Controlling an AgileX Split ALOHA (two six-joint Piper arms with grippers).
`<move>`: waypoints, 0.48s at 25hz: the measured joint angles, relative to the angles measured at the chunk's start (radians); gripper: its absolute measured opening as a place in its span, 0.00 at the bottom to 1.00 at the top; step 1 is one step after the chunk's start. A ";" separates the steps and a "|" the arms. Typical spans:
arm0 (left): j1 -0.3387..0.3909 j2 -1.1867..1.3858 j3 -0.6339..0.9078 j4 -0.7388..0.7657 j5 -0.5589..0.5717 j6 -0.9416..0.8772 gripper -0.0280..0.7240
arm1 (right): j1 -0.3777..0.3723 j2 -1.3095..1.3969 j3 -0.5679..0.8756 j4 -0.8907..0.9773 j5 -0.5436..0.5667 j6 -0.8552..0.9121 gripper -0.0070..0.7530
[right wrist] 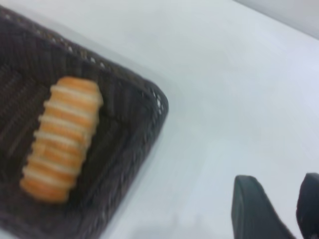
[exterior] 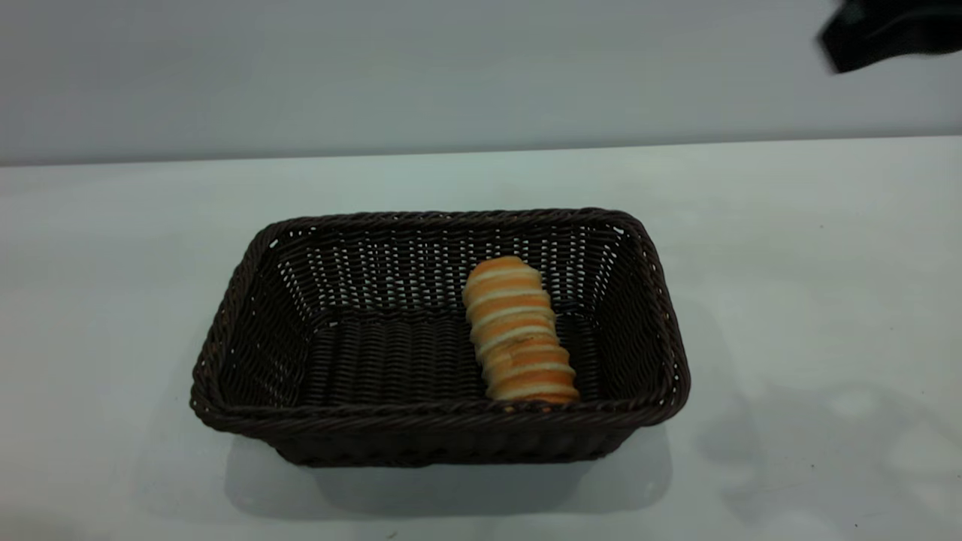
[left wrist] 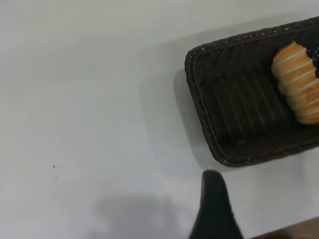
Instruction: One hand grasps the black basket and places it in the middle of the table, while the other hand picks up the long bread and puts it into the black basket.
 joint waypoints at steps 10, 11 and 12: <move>0.000 -0.238 0.009 0.003 0.091 0.010 0.82 | 0.000 -0.326 0.007 0.028 0.451 -0.046 0.27; 0.000 -0.261 0.025 0.003 0.091 0.017 0.82 | 0.000 -0.359 0.007 0.045 0.494 -0.067 0.27; 0.000 -0.288 0.045 0.003 0.091 0.022 0.82 | 0.000 -0.393 0.007 0.066 0.529 -0.089 0.27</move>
